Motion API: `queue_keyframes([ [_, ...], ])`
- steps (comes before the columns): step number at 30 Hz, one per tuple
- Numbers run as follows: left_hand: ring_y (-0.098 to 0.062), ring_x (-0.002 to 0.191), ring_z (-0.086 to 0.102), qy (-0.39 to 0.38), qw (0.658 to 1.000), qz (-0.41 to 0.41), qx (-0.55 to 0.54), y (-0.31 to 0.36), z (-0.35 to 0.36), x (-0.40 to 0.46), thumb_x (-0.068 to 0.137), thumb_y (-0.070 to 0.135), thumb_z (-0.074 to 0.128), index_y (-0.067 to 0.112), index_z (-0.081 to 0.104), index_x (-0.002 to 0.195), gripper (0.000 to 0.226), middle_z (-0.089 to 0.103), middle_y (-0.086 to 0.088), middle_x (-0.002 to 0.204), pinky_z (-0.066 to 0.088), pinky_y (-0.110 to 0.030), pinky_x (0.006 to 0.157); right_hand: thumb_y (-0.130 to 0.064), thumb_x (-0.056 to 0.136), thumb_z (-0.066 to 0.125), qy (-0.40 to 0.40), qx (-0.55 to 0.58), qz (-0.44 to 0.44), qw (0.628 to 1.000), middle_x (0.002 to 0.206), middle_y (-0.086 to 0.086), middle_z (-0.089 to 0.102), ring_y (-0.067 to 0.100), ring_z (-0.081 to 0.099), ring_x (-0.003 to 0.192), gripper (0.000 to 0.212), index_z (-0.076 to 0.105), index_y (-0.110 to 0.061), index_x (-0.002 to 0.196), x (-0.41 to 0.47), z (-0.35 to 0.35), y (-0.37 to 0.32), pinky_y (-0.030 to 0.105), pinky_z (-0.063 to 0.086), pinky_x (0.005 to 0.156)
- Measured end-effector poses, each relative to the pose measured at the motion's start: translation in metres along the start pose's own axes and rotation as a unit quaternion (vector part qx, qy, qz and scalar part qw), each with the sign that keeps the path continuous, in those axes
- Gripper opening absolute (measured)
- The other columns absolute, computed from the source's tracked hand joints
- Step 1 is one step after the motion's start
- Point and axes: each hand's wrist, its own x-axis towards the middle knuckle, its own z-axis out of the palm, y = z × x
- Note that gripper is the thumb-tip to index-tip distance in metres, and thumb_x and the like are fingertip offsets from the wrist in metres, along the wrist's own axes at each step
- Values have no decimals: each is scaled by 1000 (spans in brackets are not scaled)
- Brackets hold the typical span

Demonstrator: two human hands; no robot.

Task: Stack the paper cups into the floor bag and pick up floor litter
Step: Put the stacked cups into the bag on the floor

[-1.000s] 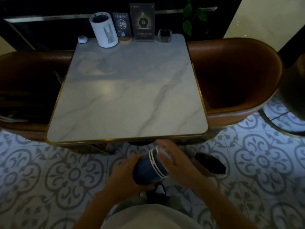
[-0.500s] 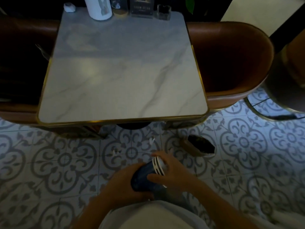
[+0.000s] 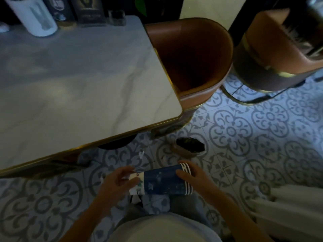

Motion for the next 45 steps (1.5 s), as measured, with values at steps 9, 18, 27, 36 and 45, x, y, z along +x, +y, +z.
queue_keyframes([
  [9, -17, 80, 66, 71, 997, 17, 33, 74, 139, 52, 90, 20, 64, 21, 64, 89, 1, 67, -2, 89, 50, -13, 47, -44, 84, 64, -9, 146, 31, 989, 120, -1, 56, 16, 59, 108, 39, 50, -37, 119, 25, -120, 72, 39, 56, 90],
  [18, -31, 85, 67, 79, 993, -31, 78, 104, 249, 100, 91, 30, 61, 18, 63, 84, 14, 67, -13, 89, 57, -47, 75, -30, 83, 70, -25, 198, 78, 977, 120, -6, 56, 11, 60, 104, 46, 47, -34, 122, 50, -208, 136, 22, 54, 73],
  [27, -14, 98, 63, -10, 991, -77, 109, 107, 311, 183, 86, 30, 67, 19, 56, 115, 33, 64, -2, 109, 49, -24, 72, -38, 78, 73, 63, 189, 140, 970, 117, -6, 54, 13, 60, 101, 50, 47, -32, 121, 124, -231, 161, 37, 57, 84],
  [36, -17, 109, 58, -104, 976, -135, 138, 55, 364, 316, 87, 36, 63, 40, 55, 111, 25, 56, 0, 125, 51, -42, 96, -38, 73, 77, 135, 135, 162, 968, 106, -8, 57, 5, 55, 91, 61, 47, -20, 124, 244, -205, 218, 14, 45, 74],
  [45, -12, 108, 58, -154, 971, -167, 67, -1, 414, 382, 98, 32, 47, 29, 54, 127, 30, 59, 1, 122, 52, -32, 87, -66, 50, 68, 178, 54, 188, 964, 123, 6, 50, 16, 59, 100, 98, 31, -27, 132, 336, -149, 288, 37, 58, 79],
])
